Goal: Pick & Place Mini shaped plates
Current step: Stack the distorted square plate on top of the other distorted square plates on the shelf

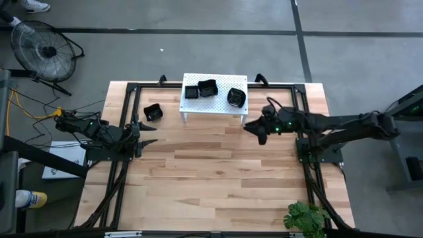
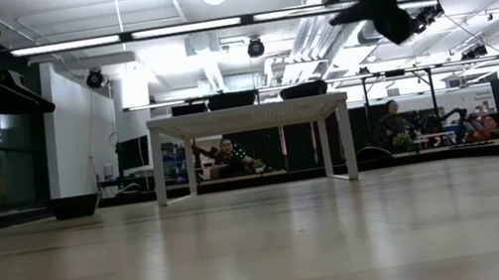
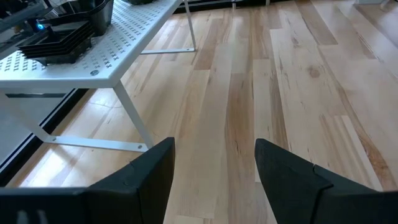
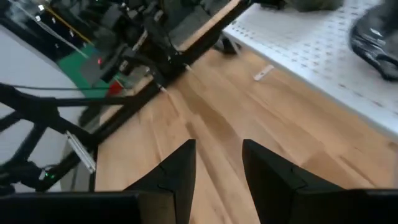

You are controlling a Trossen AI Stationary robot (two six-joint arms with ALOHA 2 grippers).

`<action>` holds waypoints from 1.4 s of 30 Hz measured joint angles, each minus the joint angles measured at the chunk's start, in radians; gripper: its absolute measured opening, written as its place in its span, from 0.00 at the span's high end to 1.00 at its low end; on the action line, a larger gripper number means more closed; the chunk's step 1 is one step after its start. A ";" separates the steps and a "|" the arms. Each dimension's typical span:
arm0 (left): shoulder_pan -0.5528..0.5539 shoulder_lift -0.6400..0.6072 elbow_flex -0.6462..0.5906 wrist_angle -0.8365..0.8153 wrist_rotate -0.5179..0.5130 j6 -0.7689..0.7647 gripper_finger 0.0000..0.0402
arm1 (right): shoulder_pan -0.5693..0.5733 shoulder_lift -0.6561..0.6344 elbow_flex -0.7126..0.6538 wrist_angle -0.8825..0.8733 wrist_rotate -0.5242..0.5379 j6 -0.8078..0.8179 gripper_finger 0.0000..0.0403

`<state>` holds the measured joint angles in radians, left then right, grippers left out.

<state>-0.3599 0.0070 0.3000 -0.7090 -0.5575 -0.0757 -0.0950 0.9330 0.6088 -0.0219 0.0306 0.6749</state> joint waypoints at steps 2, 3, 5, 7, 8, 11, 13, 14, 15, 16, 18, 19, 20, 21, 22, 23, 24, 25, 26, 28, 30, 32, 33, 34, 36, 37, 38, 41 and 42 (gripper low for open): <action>0.000 0.000 0.000 0.000 0.000 0.000 0.46 | -0.005 -0.049 -0.075 0.022 0.013 -0.024 0.69; 0.000 0.000 0.000 0.000 0.000 0.000 0.46 | -0.007 -0.079 -0.112 0.026 0.015 -0.032 0.69; 0.000 0.000 0.000 0.000 0.000 0.000 0.46 | -0.005 -0.140 -0.185 0.048 0.020 -0.016 0.69; 0.000 0.000 0.000 0.000 0.000 0.000 0.46 | 0.007 -0.203 -0.245 0.096 0.024 0.005 0.69; 0.000 0.000 0.000 0.000 0.000 0.000 0.46 | 0.014 -0.233 -0.272 0.113 0.024 -0.001 0.69; 0.000 0.000 0.000 0.000 0.000 0.000 0.46 | 0.044 -0.309 -0.339 0.172 0.022 -0.049 0.69; 0.000 0.000 0.000 0.000 0.000 0.000 0.46 | 0.073 -0.350 -0.385 0.244 0.023 -0.082 0.69; 0.000 0.000 0.000 0.000 0.000 0.000 0.46 | 0.088 -0.366 -0.409 0.282 0.024 -0.098 0.69; 0.000 0.000 0.000 0.000 0.000 0.000 0.46 | 0.102 -0.381 -0.434 0.320 0.024 -0.112 0.69; 0.000 0.000 0.000 0.000 0.000 0.000 0.46 | 0.115 -0.392 -0.460 0.358 0.024 -0.123 0.69; 0.000 0.000 0.000 0.000 0.000 0.000 0.46 | 0.131 -0.404 -0.505 0.424 0.024 -0.126 0.69; 0.000 0.000 0.000 0.000 0.000 0.000 0.46 | 0.133 -0.407 -0.527 0.450 0.024 -0.126 0.69; 0.000 0.000 0.000 0.000 0.000 0.000 0.46 | 0.134 -0.408 -0.546 0.468 0.024 -0.129 0.69; 0.000 0.000 0.000 0.000 0.000 0.000 0.46 | 0.133 -0.407 -0.563 0.486 0.024 -0.135 0.69; 0.000 0.000 0.000 0.000 0.000 0.000 0.46 | 0.130 -0.407 -0.577 0.501 0.024 -0.144 0.69; 0.000 0.000 0.000 0.000 0.000 0.000 0.46 | 0.126 -0.407 -0.591 0.519 0.024 -0.158 0.69; 0.000 0.000 0.000 0.000 0.000 0.000 0.46 | 0.126 -0.407 -0.599 0.532 0.021 -0.177 0.69; 0.000 0.000 0.000 0.000 0.000 0.000 0.46 | 0.125 -0.407 -0.599 0.535 0.010 -0.199 0.69; 0.000 0.000 0.000 0.000 0.000 0.000 0.46 | 0.126 -0.410 -0.599 0.531 -0.010 -0.228 0.69; 0.000 0.000 0.000 0.000 0.000 0.000 0.46 | 0.116 -0.426 -0.599 0.518 -0.053 -0.282 0.69; 0.000 0.000 0.000 0.000 0.000 0.000 0.46 | 0.100 -0.451 -0.599 0.495 -0.088 -0.327 0.69; 0.000 0.000 0.000 0.000 0.000 0.000 0.46 | 0.086 -0.495 -0.599 0.439 -0.121 -0.361 0.69; 0.000 0.000 0.000 0.000 0.000 0.000 0.46 | 0.079 -0.524 -0.599 0.408 -0.129 -0.367 0.69; 0.000 0.000 0.000 0.000 0.000 0.000 0.46 | 0.072 -0.557 -0.599 0.375 -0.132 -0.367 0.69; 0.000 0.000 0.000 0.000 0.000 0.000 0.46 | 0.063 -0.629 -0.599 0.279 -0.131 -0.365 0.69; 0.000 0.000 0.000 0.000 0.000 0.000 0.46 | 0.061 -0.668 -0.599 0.234 -0.130 -0.365 0.69; 0.000 0.000 0.000 0.000 0.000 0.000 0.46 | 0.063 -0.705 -0.599 0.185 -0.131 -0.365 0.69; 0.000 0.000 0.000 0.000 0.000 0.000 0.46 | 0.072 -0.817 -0.599 0.066 -0.133 -0.363 0.69; 0.000 0.000 0.000 0.000 0.000 0.000 0.46 | 0.076 -0.844 -0.599 0.057 -0.122 -0.364 0.69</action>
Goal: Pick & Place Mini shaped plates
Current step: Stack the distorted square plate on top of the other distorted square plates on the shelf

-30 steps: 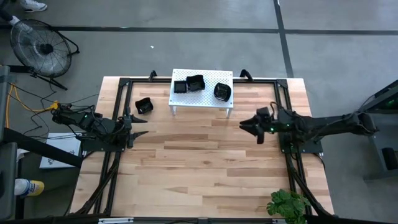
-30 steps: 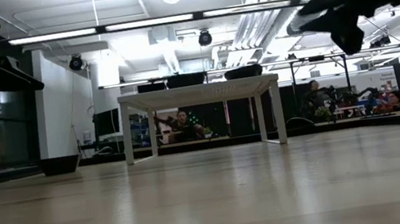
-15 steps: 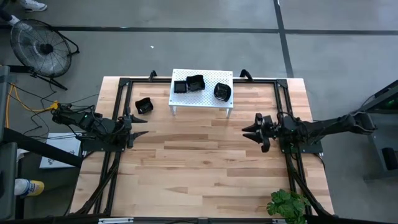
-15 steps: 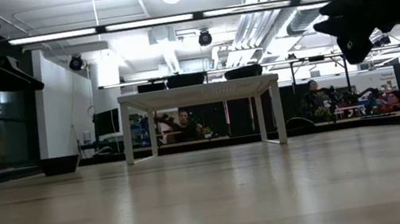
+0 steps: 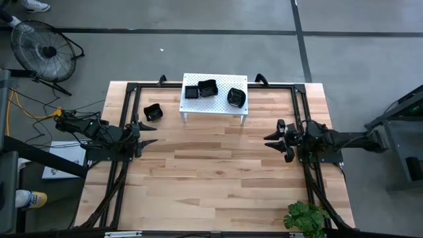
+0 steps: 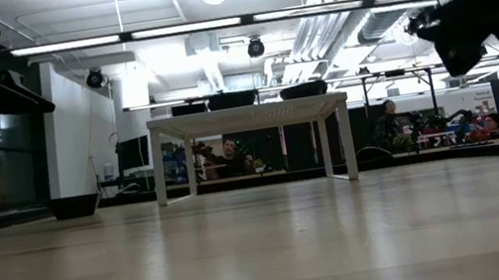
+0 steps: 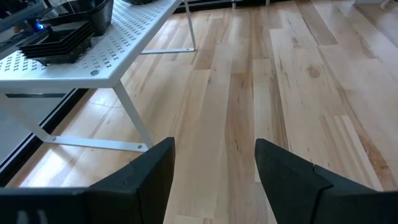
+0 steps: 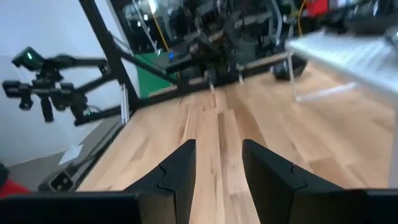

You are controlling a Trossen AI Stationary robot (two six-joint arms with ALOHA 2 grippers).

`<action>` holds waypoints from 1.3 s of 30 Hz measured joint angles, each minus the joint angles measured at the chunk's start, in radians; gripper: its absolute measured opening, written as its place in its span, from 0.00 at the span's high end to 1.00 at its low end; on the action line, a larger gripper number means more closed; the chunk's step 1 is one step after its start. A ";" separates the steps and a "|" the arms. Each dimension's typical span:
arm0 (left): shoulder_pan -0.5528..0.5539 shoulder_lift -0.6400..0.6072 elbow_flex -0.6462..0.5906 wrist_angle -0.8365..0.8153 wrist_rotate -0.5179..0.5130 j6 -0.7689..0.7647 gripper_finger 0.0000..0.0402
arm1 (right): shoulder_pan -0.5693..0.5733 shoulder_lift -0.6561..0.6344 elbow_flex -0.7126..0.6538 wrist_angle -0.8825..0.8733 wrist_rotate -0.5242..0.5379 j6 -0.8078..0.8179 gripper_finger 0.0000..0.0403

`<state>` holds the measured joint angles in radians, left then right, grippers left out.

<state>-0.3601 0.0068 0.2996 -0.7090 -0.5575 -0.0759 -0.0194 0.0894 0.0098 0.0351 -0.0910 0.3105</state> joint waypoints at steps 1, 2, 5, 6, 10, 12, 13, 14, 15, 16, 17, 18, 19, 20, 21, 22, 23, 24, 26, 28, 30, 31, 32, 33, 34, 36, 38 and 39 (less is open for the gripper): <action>0.000 0.000 0.000 0.000 0.000 0.000 0.46 | 0.002 -0.015 0.000 0.000 0.014 -0.009 0.69; 0.000 0.000 0.000 -0.001 0.000 0.000 0.46 | 0.003 -0.023 0.000 -0.003 0.028 -0.020 0.69; 0.000 0.000 0.000 -0.001 0.000 0.000 0.46 | -0.010 -0.041 0.000 -0.007 0.048 -0.052 0.69; 0.000 0.000 0.000 0.000 0.000 0.000 0.46 | -0.016 -0.039 0.000 -0.008 0.049 -0.058 0.69; 0.000 0.000 0.000 -0.001 0.000 0.000 0.46 | -0.035 -0.028 0.000 -0.012 0.070 -0.068 0.69; 0.000 0.000 0.000 -0.001 0.000 0.000 0.46 | -0.040 -0.025 0.000 -0.013 0.077 -0.061 0.69; 0.000 0.000 0.000 -0.001 0.000 0.000 0.46 | -0.040 -0.025 0.000 -0.013 0.079 -0.051 0.69; 0.000 0.000 0.000 -0.002 0.000 0.000 0.46 | -0.040 -0.025 0.000 -0.014 0.081 -0.037 0.69; 0.000 0.000 0.000 -0.001 0.000 0.000 0.46 | -0.040 -0.024 0.000 -0.014 0.082 -0.020 0.69; 0.000 0.000 0.000 -0.001 0.000 0.000 0.46 | -0.040 -0.024 0.000 -0.014 0.082 -0.004 0.69; 0.000 0.000 0.000 -0.001 0.000 0.000 0.46 | -0.040 -0.025 0.000 -0.014 0.082 0.004 0.69; 0.000 0.000 0.000 -0.001 0.000 0.000 0.46 | -0.040 -0.025 0.000 -0.013 0.083 0.008 0.69; 0.000 0.000 0.000 -0.001 0.000 0.000 0.46 | -0.040 -0.025 0.000 -0.012 0.084 0.007 0.69; 0.000 0.000 0.000 -0.001 0.000 0.000 0.46 | -0.040 -0.024 0.000 -0.012 0.084 0.002 0.69; 0.000 0.000 0.000 -0.001 0.000 0.000 0.46 | -0.040 -0.024 0.000 -0.012 0.084 -0.001 0.69; 0.000 0.000 0.000 -0.001 0.000 0.000 0.46 | -0.040 -0.025 0.000 -0.012 0.084 0.000 0.69; 0.000 0.000 0.000 -0.001 0.000 0.000 0.46 | -0.040 -0.024 0.000 -0.012 0.085 0.003 0.69; 0.000 0.000 0.000 -0.001 0.000 0.000 0.46 | -0.040 -0.024 0.000 -0.012 0.085 0.003 0.69; 0.000 0.000 0.000 -0.001 0.000 0.000 0.46 | -0.040 -0.024 0.000 -0.011 0.085 0.003 0.69; 0.000 0.000 0.000 -0.001 0.000 0.000 0.46 | -0.040 -0.024 0.000 -0.011 0.086 0.003 0.69; 0.000 0.000 0.000 -0.001 0.000 0.000 0.46 | -0.040 -0.024 0.000 -0.011 0.086 0.003 0.69; 0.000 0.000 0.000 -0.001 0.000 0.000 0.46 | -0.040 -0.024 0.000 -0.011 0.086 0.003 0.69; 0.000 0.000 0.000 -0.001 0.000 0.000 0.46 | -0.040 -0.024 0.000 -0.011 0.087 0.003 0.69; 0.000 0.000 0.000 -0.001 0.000 0.000 0.46 | -0.040 -0.024 0.000 -0.010 0.087 0.003 0.69; 0.000 0.000 0.000 -0.001 0.000 0.000 0.46 | -0.040 -0.024 0.000 -0.010 0.087 0.003 0.69; 0.000 0.000 0.000 -0.001 0.000 0.000 0.46 | -0.040 -0.024 0.000 -0.010 0.088 0.003 0.69; 0.000 0.000 0.000 -0.001 0.000 0.000 0.46 | -0.040 -0.024 0.000 -0.010 0.088 0.003 0.69; 0.000 0.000 0.000 -0.001 0.000 0.000 0.46 | -0.040 -0.024 0.000 -0.010 0.088 0.003 0.69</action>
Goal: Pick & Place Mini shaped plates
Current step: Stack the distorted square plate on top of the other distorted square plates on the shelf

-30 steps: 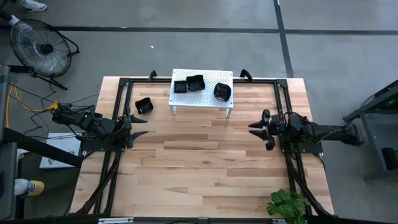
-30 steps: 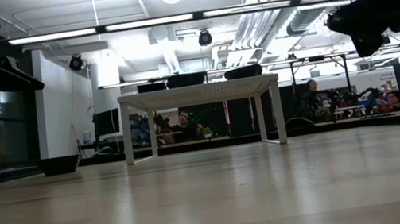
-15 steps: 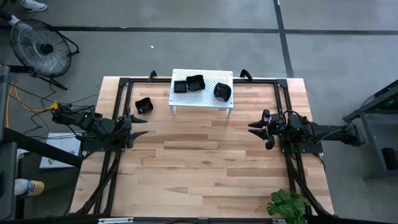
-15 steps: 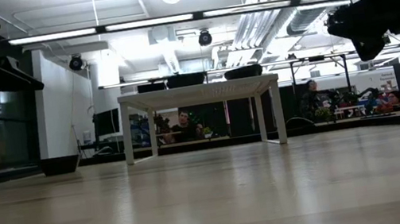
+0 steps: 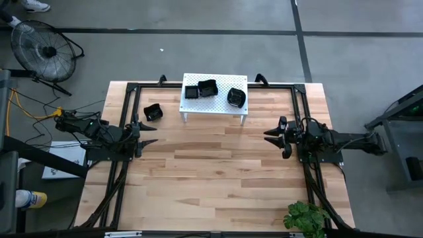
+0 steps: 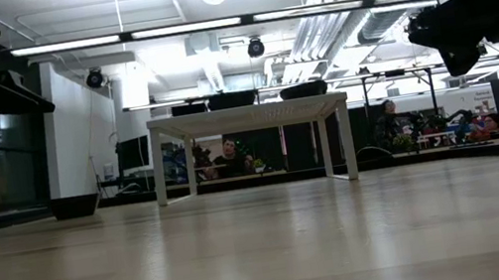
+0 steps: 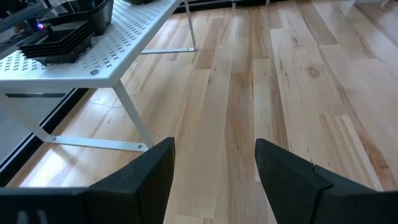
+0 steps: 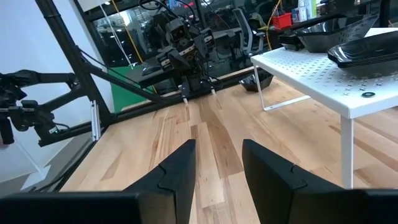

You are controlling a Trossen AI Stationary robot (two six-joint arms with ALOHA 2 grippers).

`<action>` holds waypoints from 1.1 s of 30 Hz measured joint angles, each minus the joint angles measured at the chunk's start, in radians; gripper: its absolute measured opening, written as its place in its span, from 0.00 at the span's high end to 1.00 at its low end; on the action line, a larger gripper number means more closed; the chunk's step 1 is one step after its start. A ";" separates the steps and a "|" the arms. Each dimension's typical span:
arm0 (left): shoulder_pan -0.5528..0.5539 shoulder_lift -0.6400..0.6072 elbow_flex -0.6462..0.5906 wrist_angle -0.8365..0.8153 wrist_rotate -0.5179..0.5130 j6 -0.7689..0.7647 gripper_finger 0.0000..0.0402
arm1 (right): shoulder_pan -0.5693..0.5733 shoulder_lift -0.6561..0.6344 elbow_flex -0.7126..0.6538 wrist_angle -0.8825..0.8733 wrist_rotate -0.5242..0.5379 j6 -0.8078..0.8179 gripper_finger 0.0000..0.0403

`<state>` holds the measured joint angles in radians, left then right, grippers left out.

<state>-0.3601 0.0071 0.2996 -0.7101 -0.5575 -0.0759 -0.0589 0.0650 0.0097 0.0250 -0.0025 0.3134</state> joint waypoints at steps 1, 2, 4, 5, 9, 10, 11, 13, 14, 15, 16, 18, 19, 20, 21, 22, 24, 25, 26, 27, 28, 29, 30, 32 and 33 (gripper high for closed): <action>0.000 0.000 0.000 0.000 0.000 0.000 0.46 | 0.000 0.000 0.000 0.000 0.000 0.000 0.69; 0.000 0.000 0.000 0.000 0.000 0.000 0.46 | 0.000 0.000 0.000 0.000 0.000 0.000 0.69; 0.000 0.000 0.000 0.000 0.000 0.000 0.46 | 0.000 0.000 0.000 0.000 0.000 0.000 0.69; 0.000 0.000 0.000 0.001 0.000 0.000 0.46 | 0.000 0.000 0.000 0.000 0.000 0.000 0.69; 0.000 0.000 0.000 0.002 0.000 0.000 0.46 | 0.000 0.000 0.000 0.000 0.000 0.000 0.69; 0.000 0.000 0.000 0.001 0.000 0.000 0.46 | 0.000 0.000 0.000 0.000 0.000 0.000 0.69; 0.000 0.000 0.000 0.001 -0.001 0.000 0.46 | 0.000 0.000 0.000 0.001 0.000 0.000 0.69; 0.000 0.000 0.000 0.004 -0.003 0.000 0.46 | 0.000 0.000 0.000 0.001 0.000 0.000 0.69; 0.000 0.000 0.000 0.004 -0.015 0.000 0.46 | 0.000 0.000 0.000 0.000 0.000 0.000 0.69; 0.000 0.000 0.000 0.003 -0.039 0.000 0.46 | 0.000 0.000 0.000 0.001 0.000 0.000 0.69; 0.000 0.000 0.000 0.003 -0.061 0.000 0.46 | 0.000 0.000 0.000 0.001 0.000 0.000 0.69; 0.000 0.000 0.000 0.003 -0.077 -0.006 0.46 | 0.000 0.000 0.000 0.001 0.000 0.000 0.69; 0.000 0.000 0.000 0.003 -0.077 -0.007 0.46 | 0.000 0.000 0.000 0.001 0.000 0.000 0.69; 0.000 0.000 0.000 0.003 -0.082 -0.007 0.46 | 0.000 0.000 0.000 0.001 0.000 0.000 0.69; 0.000 0.000 0.000 0.003 -0.086 -0.008 0.46 | 0.000 0.000 0.000 0.001 0.000 0.000 0.69; 0.000 0.000 0.000 0.004 -0.087 -0.008 0.46 | 0.000 0.000 0.000 0.001 0.000 0.000 0.69; 0.000 0.000 0.000 0.011 -0.102 -0.008 0.46 | 0.000 0.000 0.000 0.001 0.000 0.000 0.69; 0.000 0.000 0.000 0.019 -0.113 -0.009 0.46 | 0.000 0.000 0.000 0.001 0.000 0.000 0.69; 0.000 0.003 0.000 0.029 -0.117 -0.015 0.46 | 0.000 0.000 0.000 0.001 0.000 0.000 0.69; 0.000 0.012 0.000 0.049 -0.114 -0.019 0.46 | 0.000 0.000 0.000 0.001 0.000 0.000 0.69; 0.000 0.026 0.000 0.075 -0.104 -0.023 0.46 | 0.000 0.000 0.000 0.001 0.000 0.000 0.69; 0.000 0.042 0.000 0.105 -0.097 -0.028 0.46 | 0.000 0.000 0.000 0.001 0.000 0.000 0.69; 0.000 0.063 0.000 0.144 -0.088 -0.030 0.46 | 0.000 0.000 0.000 0.001 0.000 0.000 0.69; 0.000 0.115 0.006 0.224 -0.065 -0.024 0.46 | 0.000 0.000 0.000 0.001 0.000 0.000 0.69; 0.000 0.144 0.013 0.253 -0.047 -0.001 0.46 | 0.000 0.000 0.000 0.001 0.000 0.000 0.69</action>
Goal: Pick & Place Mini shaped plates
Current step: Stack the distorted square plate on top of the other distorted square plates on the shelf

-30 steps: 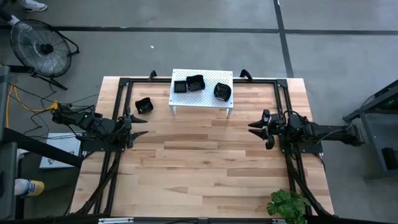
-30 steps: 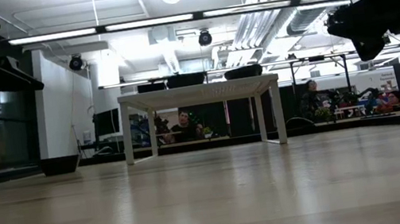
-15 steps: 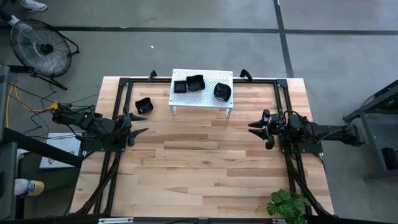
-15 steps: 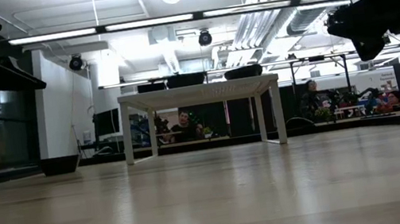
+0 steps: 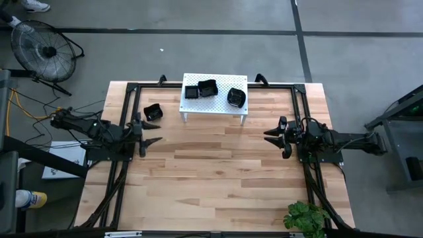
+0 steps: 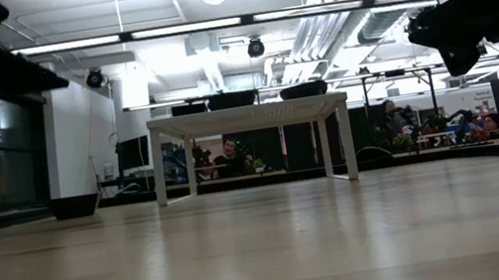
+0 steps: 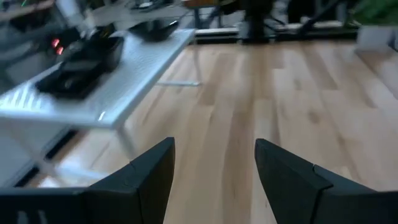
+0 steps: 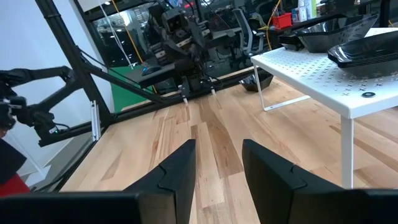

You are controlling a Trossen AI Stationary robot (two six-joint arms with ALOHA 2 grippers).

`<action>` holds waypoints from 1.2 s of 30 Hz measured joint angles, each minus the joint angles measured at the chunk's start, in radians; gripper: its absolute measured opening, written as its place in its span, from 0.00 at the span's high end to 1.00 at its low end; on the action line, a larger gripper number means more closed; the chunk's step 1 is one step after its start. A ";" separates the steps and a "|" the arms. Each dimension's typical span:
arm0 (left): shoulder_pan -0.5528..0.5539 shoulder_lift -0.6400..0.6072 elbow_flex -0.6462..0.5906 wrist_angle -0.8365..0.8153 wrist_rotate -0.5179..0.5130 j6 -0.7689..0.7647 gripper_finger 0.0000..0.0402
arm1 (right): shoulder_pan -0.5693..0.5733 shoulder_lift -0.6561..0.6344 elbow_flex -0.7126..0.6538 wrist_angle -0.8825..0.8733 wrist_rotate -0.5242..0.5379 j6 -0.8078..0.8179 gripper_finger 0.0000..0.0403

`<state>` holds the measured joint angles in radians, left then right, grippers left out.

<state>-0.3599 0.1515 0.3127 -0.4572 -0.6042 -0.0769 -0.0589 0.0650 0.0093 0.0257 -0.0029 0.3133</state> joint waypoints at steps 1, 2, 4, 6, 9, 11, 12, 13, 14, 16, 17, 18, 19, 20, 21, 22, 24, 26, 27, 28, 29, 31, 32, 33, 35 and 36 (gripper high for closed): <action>0.000 0.032 0.012 0.022 0.014 0.033 0.46 | 0.000 0.000 0.000 0.000 0.000 0.000 0.69; 0.000 0.064 0.026 0.045 0.028 0.068 0.46 | 0.000 0.000 0.000 0.000 0.000 0.000 0.69; 0.000 0.123 0.064 0.050 0.048 0.125 0.46 | 0.000 0.000 0.000 0.000 0.000 0.000 0.69; 0.000 0.175 0.107 0.042 0.045 0.155 0.46 | 0.000 0.000 0.000 0.000 0.000 0.000 0.69; 0.001 0.251 0.187 0.018 0.028 0.183 0.46 | 0.000 0.000 0.000 0.000 0.000 0.000 0.69; 0.008 0.296 0.247 -0.013 0.027 0.214 0.46 | 0.000 0.000 0.000 0.000 0.000 0.000 0.69; 0.021 0.318 0.278 -0.038 0.032 0.230 0.46 | 0.000 0.000 0.000 0.000 0.000 0.000 0.69; 0.040 0.340 0.310 -0.063 0.041 0.239 0.46 | 0.000 0.000 0.000 0.000 0.000 0.000 0.69; 0.061 0.360 0.343 -0.091 0.046 0.250 0.46 | 0.000 0.000 0.000 0.000 0.000 0.000 0.69; 0.111 0.398 0.410 -0.151 0.062 0.273 0.46 | 0.000 0.000 0.000 0.000 0.000 0.000 0.69; 0.138 0.416 0.445 -0.180 0.078 0.285 0.46 | 0.000 0.000 0.000 0.000 0.000 0.000 0.69; 0.167 0.434 0.476 -0.206 0.094 0.300 0.46 | 0.000 0.000 0.000 0.000 0.000 0.000 0.69; 0.197 0.452 0.506 -0.229 0.115 0.316 0.46 | 0.000 0.000 0.000 0.000 0.000 0.000 0.69; 0.227 0.469 0.535 -0.255 0.139 0.327 0.46 | 0.000 0.000 0.000 0.000 0.000 0.000 0.69; 0.258 0.486 0.560 -0.281 0.163 0.336 0.46 | 0.000 0.000 0.000 0.000 0.000 0.000 0.69; 0.291 0.504 0.584 -0.307 0.194 0.340 0.46 | 0.000 0.000 0.000 0.000 0.000 0.000 0.69; 0.358 0.536 0.622 -0.352 0.250 0.342 0.46 | 0.000 0.000 0.000 0.000 0.000 0.000 0.69; 0.430 0.565 0.654 -0.409 0.301 0.334 0.46 | 0.000 0.000 0.000 0.000 0.000 0.000 0.69; 0.465 0.579 0.670 -0.440 0.321 0.324 0.46 | 0.000 0.000 0.000 0.000 0.000 0.000 0.69; 0.500 0.593 0.684 -0.466 0.338 0.312 0.46 | 0.000 0.000 0.000 0.000 0.000 0.000 0.69; 0.536 0.606 0.696 -0.494 0.356 0.300 0.46 | 0.000 0.000 0.000 0.000 0.000 0.000 0.69; 0.604 0.631 0.714 -0.546 0.382 0.283 0.46 | 0.000 0.000 0.000 0.000 0.000 0.000 0.69; 0.637 0.642 0.720 -0.560 0.392 0.282 0.46 | 0.000 0.000 0.000 0.000 0.000 0.000 0.69; 0.667 0.653 0.725 -0.574 0.401 0.285 0.46 | 0.000 0.000 0.000 0.000 0.000 0.000 0.69; 0.722 0.676 0.725 -0.593 0.441 0.298 0.46 | 0.000 0.000 0.000 0.000 0.000 0.000 0.69; 0.748 0.689 0.725 -0.603 0.464 0.308 0.46 | 0.000 0.000 0.000 0.000 0.000 0.000 0.69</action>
<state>0.3883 0.8402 1.0379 -1.0601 -0.1401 0.2309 -0.0589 0.0650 0.0093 0.0261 -0.0029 0.3130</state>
